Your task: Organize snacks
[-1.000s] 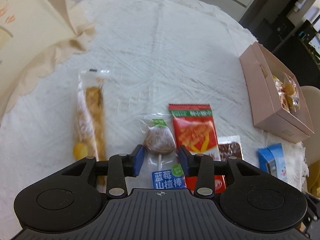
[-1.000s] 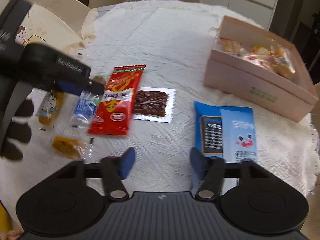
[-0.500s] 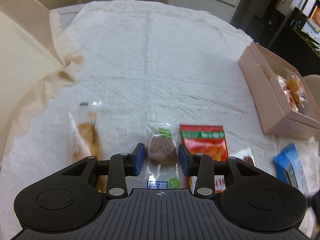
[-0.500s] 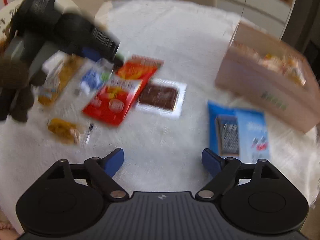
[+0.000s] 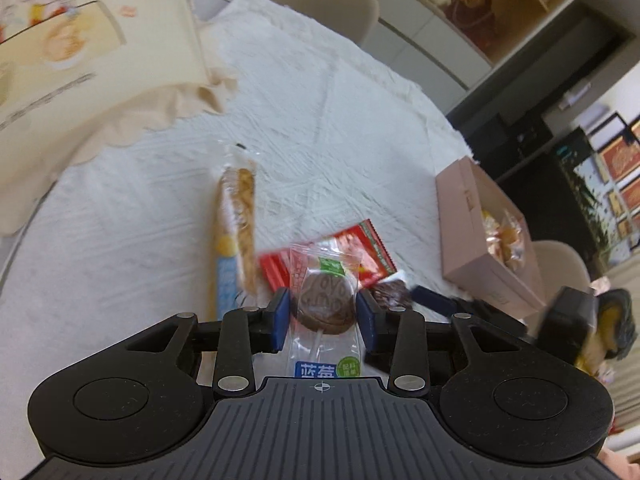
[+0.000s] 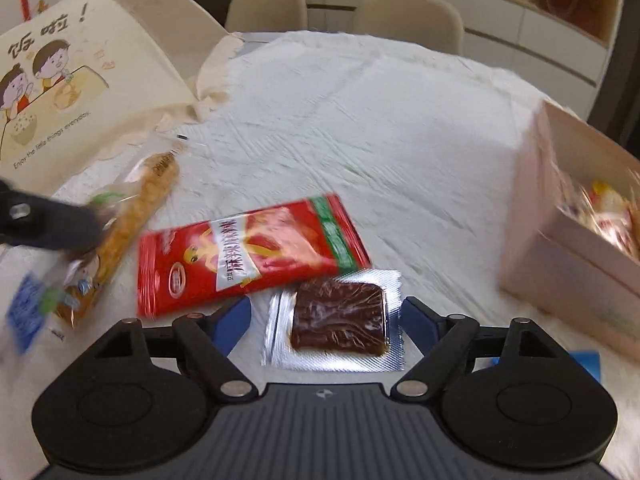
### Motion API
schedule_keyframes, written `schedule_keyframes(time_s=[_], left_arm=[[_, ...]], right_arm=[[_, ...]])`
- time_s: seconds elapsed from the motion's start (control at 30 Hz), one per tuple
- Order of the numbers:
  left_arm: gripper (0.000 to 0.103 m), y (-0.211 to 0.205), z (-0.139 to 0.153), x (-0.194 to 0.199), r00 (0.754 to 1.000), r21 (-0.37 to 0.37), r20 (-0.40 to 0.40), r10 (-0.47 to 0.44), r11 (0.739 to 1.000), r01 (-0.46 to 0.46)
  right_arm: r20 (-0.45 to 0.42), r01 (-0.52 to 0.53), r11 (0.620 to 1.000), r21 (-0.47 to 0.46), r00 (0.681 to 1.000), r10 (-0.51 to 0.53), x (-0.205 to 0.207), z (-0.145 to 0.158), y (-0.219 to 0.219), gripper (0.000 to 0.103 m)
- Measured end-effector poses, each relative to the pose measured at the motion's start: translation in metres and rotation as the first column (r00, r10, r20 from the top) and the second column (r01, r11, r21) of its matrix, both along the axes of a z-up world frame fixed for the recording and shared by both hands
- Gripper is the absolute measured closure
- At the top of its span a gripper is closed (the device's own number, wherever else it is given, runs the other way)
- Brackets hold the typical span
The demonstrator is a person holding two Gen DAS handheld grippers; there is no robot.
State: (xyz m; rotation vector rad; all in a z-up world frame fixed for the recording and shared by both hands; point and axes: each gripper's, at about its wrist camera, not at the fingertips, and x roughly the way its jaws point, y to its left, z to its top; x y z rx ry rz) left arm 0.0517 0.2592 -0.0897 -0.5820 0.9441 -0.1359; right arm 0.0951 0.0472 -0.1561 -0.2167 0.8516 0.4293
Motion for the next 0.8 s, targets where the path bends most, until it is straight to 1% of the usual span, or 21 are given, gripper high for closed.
schedule_keyframes(time_s=[0.03,0.13,0.17,0.2,0.27,0.33,0.4,0.47,0.57,0.63,0.7,0.73,0.8], left_arm=[[0.063,0.003,0.001,-0.005,1.000,-0.015,-0.002,0.006,1.000,-0.006],[0.063,0.010,0.001,-0.019,1.000,-0.060,-0.009,0.015,0.998,-0.016],[0.063,0.010,0.001,-0.023,1.000,-0.068,-0.012,0.009,0.998,-0.010],[0.063,0.010,0.000,-0.026,1.000,-0.068,-0.015,0.003,0.998,-0.004],[0.063,0.006,0.000,-0.030,0.999,-0.064,-0.027,-0.024,0.998,0.022],[0.063,-0.002,-0.004,-0.035,0.997,-0.072,-0.044,-0.069,0.995,0.066],[0.063,-0.016,-0.010,-0.039,0.988,-0.080,-0.070,-0.137,0.988,0.132],[0.063,-0.033,-0.018,-0.039,0.973,-0.090,-0.097,-0.212,0.975,0.203],[0.063,-0.061,-0.025,-0.036,0.940,-0.101,-0.124,-0.319,0.946,0.308],[0.062,-0.083,-0.024,-0.033,0.911,-0.102,-0.121,-0.394,0.918,0.383],[0.062,-0.100,-0.018,-0.027,0.886,-0.106,-0.099,-0.453,0.890,0.443],[0.062,-0.106,-0.012,-0.022,0.879,-0.111,-0.082,-0.470,0.881,0.461],[0.062,-0.120,0.010,-0.004,0.868,-0.101,-0.021,-0.496,0.865,0.492]], right_arm=[[-0.002,-0.003,1.000,0.001,1.000,0.003,-0.001,0.002,0.002,0.032],[-0.012,-0.013,1.000,0.001,1.000,0.013,-0.004,0.011,-0.001,0.046],[-0.011,-0.004,1.000,0.006,1.000,0.004,-0.008,0.016,-0.004,0.055],[-0.018,0.004,1.000,0.017,1.000,-0.004,-0.011,0.022,-0.008,0.057],[-0.026,0.034,0.998,0.053,0.999,-0.033,-0.018,0.037,-0.022,0.057],[-0.014,0.053,0.996,0.069,0.999,-0.052,-0.031,0.053,-0.037,0.057],[-0.006,0.073,0.995,0.069,0.997,-0.072,-0.042,0.066,-0.052,0.057],[-0.008,0.100,0.993,0.068,0.995,-0.099,-0.054,0.076,-0.068,0.057],[-0.012,0.157,0.986,0.063,0.988,-0.157,-0.071,0.087,-0.094,0.057],[-0.005,0.210,0.976,0.052,0.978,-0.210,-0.080,0.092,-0.109,0.057],[0.009,0.266,0.963,0.043,0.964,-0.266,-0.088,0.099,-0.125,0.057],[0.018,0.292,0.955,0.044,0.956,-0.293,-0.093,0.104,-0.132,0.057],[0.043,0.338,0.939,0.056,0.939,-0.341,-0.104,0.115,-0.148,0.057]])
